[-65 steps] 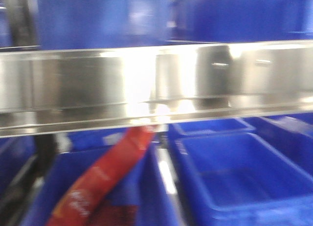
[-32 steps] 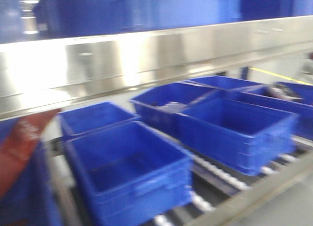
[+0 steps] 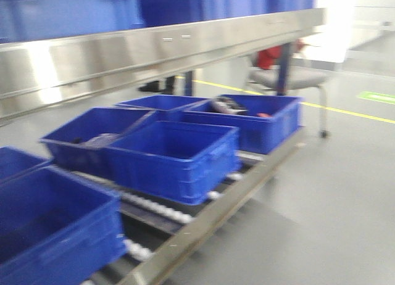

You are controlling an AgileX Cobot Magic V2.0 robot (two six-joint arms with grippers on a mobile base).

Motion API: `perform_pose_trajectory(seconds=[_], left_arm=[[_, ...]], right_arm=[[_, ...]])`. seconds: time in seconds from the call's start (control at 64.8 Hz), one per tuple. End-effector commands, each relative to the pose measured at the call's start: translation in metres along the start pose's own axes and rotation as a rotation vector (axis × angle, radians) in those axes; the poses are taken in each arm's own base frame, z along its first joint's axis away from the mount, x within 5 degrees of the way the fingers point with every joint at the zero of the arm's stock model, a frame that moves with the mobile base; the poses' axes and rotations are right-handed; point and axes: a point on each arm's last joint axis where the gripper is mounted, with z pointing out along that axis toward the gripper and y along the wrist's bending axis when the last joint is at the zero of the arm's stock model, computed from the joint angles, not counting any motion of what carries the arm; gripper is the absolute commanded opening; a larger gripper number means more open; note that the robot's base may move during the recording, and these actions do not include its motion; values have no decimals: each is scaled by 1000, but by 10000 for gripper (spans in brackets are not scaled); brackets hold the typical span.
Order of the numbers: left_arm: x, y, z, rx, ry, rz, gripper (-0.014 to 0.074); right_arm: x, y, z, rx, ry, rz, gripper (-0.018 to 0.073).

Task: Fetch blue bin and place on conveyor start
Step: 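Carry the bin in both grippers while driving toward the red conveyor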

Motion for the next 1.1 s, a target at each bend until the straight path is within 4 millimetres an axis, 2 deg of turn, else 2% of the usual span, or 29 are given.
perform_pose_trajectory(seconds=[0.0, 1.08], left_arm=[[-4, 3, -7, -27, -52, 27, -111], [-4, 3, -7, -28, -54, 28, -111]], right_arm=[[-4, -2, -9, 28, -51, -37, -152], [-4, -2, -10, 28, -53, -38, -152]])
